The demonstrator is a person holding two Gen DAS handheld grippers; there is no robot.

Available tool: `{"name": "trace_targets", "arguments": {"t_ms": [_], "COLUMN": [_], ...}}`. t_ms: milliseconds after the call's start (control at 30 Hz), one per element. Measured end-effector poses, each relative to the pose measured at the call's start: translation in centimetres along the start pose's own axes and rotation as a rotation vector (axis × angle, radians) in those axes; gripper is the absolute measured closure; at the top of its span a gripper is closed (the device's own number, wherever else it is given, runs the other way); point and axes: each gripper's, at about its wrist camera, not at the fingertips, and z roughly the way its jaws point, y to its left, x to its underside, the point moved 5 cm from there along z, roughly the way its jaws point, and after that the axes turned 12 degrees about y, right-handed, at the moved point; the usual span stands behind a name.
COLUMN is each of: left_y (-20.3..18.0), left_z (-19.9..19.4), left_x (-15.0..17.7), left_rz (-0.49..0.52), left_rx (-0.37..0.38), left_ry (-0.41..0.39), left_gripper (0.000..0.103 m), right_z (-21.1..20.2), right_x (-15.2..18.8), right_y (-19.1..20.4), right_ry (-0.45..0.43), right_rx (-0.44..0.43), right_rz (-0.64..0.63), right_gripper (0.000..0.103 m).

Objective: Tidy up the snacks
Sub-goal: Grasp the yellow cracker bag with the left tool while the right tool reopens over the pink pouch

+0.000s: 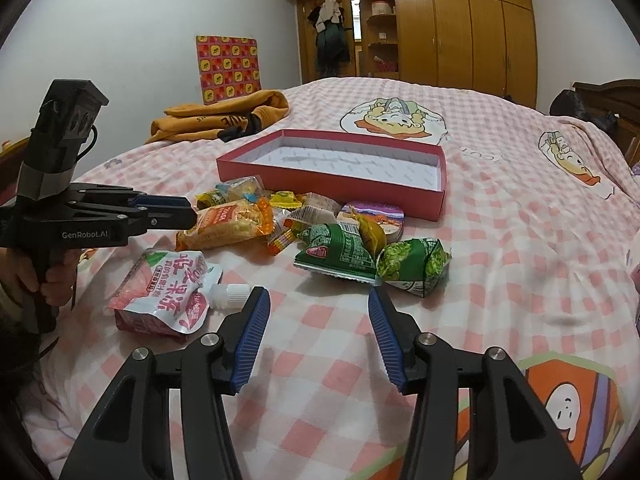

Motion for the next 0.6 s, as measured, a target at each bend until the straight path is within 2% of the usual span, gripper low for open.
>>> {"name": "trace_targets", "arguments": {"t_ms": [33, 100, 133, 233, 333, 433, 467, 500, 567, 600], "left_y": [0.0, 0.0, 0.0, -0.5, -0.8, -1.2, -1.3, -1.5, -1.7, -1.7], "left_z": [0.1, 0.5, 0.8, 1.9, 2.9, 4.2, 4.4, 4.5, 4.3, 4.0], "left_x": [-0.1, -0.3, -0.4, -0.6, -1.2, -1.8, -1.9, -1.9, -1.8, -1.8], "left_rz": [0.002, 0.009, 0.015, 0.046, 0.092, 0.123, 0.134, 0.139, 0.144, 0.135], "left_rx": [0.001, 0.001, -0.002, -0.002, -0.039, -0.03, -0.029, -0.028, -0.016, -0.013], "left_ry": [0.003, 0.01, 0.017, 0.036, 0.033, 0.065, 0.067, 0.067, 0.064, 0.063], "left_gripper": [0.068, 0.051, 0.048, 0.046, 0.041, 0.039, 0.039, 0.044, 0.061, 0.064], "right_z": [0.1, 0.4, 0.5, 0.7, 0.7, 0.7, 0.7, 0.8, 0.8, 0.7], "right_x": [0.0, 0.1, 0.1, 0.2, 0.2, 0.3, 0.3, 0.3, 0.3, 0.3], "right_y": [0.0, 0.0, -0.1, -0.1, -0.1, 0.0, 0.1, 0.2, 0.4, 0.5], "right_ry": [0.001, 0.009, 0.017, 0.02, 0.023, 0.025, 0.026, 0.028, 0.033, 0.035], "right_rx": [-0.002, -0.004, -0.002, -0.002, 0.001, 0.002, 0.003, 0.005, 0.011, 0.014], "right_rz": [0.001, 0.005, 0.007, 0.006, 0.006, -0.001, -0.006, -0.011, -0.016, -0.014], "right_gripper": [0.05, 0.05, 0.05, 0.05, 0.049, 0.048, 0.048, 0.048, 0.048, 0.047]}}
